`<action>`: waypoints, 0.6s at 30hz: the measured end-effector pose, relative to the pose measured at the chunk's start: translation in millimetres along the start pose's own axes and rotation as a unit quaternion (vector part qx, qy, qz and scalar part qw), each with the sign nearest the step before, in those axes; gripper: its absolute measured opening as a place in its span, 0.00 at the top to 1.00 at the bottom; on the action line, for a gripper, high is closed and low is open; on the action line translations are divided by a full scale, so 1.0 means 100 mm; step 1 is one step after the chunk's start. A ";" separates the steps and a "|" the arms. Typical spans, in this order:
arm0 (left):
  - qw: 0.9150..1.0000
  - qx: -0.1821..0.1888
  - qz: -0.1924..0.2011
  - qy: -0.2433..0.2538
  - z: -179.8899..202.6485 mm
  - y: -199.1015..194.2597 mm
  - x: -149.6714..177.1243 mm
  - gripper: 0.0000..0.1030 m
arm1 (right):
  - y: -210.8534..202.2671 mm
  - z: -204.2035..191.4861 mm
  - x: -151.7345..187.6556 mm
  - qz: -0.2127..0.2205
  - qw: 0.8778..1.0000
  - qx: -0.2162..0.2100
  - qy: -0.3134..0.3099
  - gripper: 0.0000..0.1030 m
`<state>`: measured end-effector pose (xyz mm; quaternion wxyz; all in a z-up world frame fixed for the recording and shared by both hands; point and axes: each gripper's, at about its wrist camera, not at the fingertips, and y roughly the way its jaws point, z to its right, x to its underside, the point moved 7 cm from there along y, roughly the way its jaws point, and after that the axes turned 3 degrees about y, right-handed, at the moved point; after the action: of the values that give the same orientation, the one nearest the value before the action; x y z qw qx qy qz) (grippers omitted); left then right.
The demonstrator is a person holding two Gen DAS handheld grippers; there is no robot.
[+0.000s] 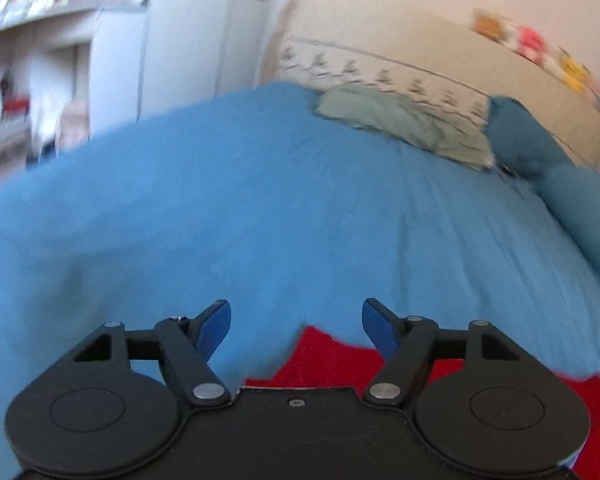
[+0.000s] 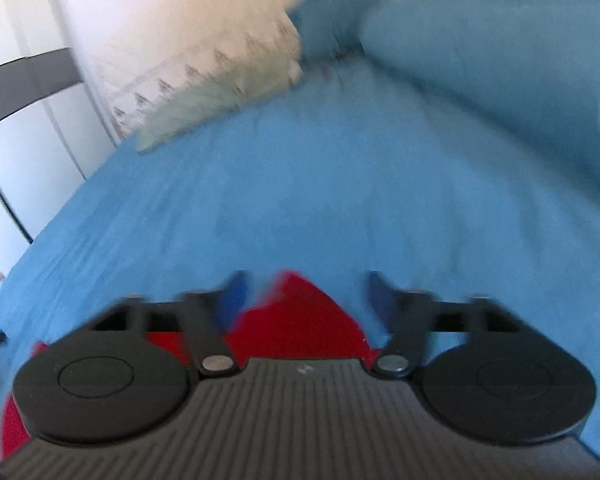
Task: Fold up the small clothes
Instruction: 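Lay the hem over toward the collar and open both grippers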
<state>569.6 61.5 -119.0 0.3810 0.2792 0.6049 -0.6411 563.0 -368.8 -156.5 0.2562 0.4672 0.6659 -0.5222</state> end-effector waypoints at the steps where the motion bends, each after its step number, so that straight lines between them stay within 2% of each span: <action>1: 1.000 0.008 -0.004 0.012 0.04 -0.13 0.05 0.15 | -0.12 -0.09 0.07 0.000 1.000 -0.015 -0.017 0.03; 3: 0.998 0.060 -0.012 0.022 0.14 -0.38 0.24 0.05 | -0.29 -0.26 0.32 -0.024 0.998 -0.041 -0.040 0.02; 4: 0.996 0.079 -0.018 0.027 0.18 -0.46 0.35 0.04 | -0.33 -0.31 0.45 -0.039 0.997 -0.046 -0.050 0.02; 6: 0.994 0.095 -0.043 0.041 0.25 -0.51 0.61 0.04 | -0.35 -0.38 0.74 -0.070 0.994 -0.049 -0.073 0.02; 10: 0.989 0.088 -0.098 0.062 0.24 -0.37 1.03 0.04 | -0.29 -0.19 1.12 -0.108 0.991 -0.007 -0.078 0.03; 12: 0.988 0.098 -0.093 0.073 0.21 -0.39 1.10 0.04 | -0.33 -0.03 1.15 -0.097 0.992 0.006 -0.078 0.05; 14: 0.987 0.097 -0.096 0.090 0.22 -0.44 1.11 0.04 | -0.37 0.17 1.14 -0.101 0.991 0.043 -0.076 0.05; 16: 0.986 0.094 -0.098 0.097 0.26 -0.48 1.12 0.04 | -0.46 0.28 1.12 -0.112 0.992 0.033 -0.045 0.05; 18: 0.987 0.084 -0.095 0.102 0.27 -0.52 1.06 0.04 | -0.58 0.32 1.02 -0.109 0.992 0.051 -0.047 0.07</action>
<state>471.0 17.9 -173.9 0.2294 0.3155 0.6081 -0.6914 462.8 -364.0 -225.2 0.2043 0.3789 0.6730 -0.6015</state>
